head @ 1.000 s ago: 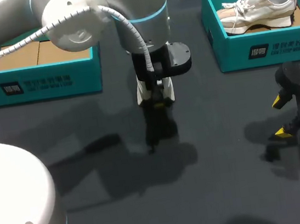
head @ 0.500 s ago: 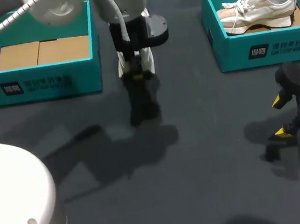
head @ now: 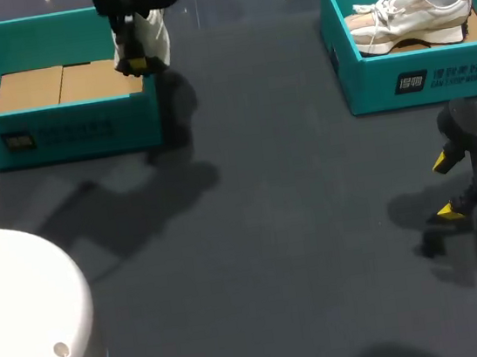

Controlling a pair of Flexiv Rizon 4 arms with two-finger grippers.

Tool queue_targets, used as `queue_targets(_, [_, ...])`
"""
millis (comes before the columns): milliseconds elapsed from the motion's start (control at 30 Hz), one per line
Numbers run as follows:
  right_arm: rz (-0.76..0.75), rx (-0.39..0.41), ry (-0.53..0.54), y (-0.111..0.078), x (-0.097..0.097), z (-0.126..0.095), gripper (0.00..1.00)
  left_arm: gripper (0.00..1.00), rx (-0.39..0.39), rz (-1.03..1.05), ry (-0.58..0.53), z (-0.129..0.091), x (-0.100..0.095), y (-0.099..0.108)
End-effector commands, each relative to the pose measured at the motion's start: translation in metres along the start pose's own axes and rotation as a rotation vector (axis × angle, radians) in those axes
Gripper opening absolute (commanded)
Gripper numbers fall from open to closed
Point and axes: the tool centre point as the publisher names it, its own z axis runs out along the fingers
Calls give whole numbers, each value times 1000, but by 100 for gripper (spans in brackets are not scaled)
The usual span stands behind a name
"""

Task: Take the shoe out of the shoebox, open the shoe tongue, remove and reinsert the insole, then place the shoe into the shoebox

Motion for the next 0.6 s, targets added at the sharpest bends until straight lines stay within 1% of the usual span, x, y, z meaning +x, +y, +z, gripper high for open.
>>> queue_targets(33, [1,2,-3,0,2,0,100,0,6,2,-6,-2,2,4])
queue_targets(367, [1,2,-3,0,2,0,100,0,6,2,-6,-2,2,4])
queue_targets(400, [1,2,-3,0,2,0,100,0,8,-2,-6,-3,0,8])
queue_targets(533, [1,2,-3,0,2,0,100,0,23,-26,23,-10,-29,35])
queue_targets(600, [1,2,-3,0,2,0,100,0,26,-47,14,-13,-45,52])
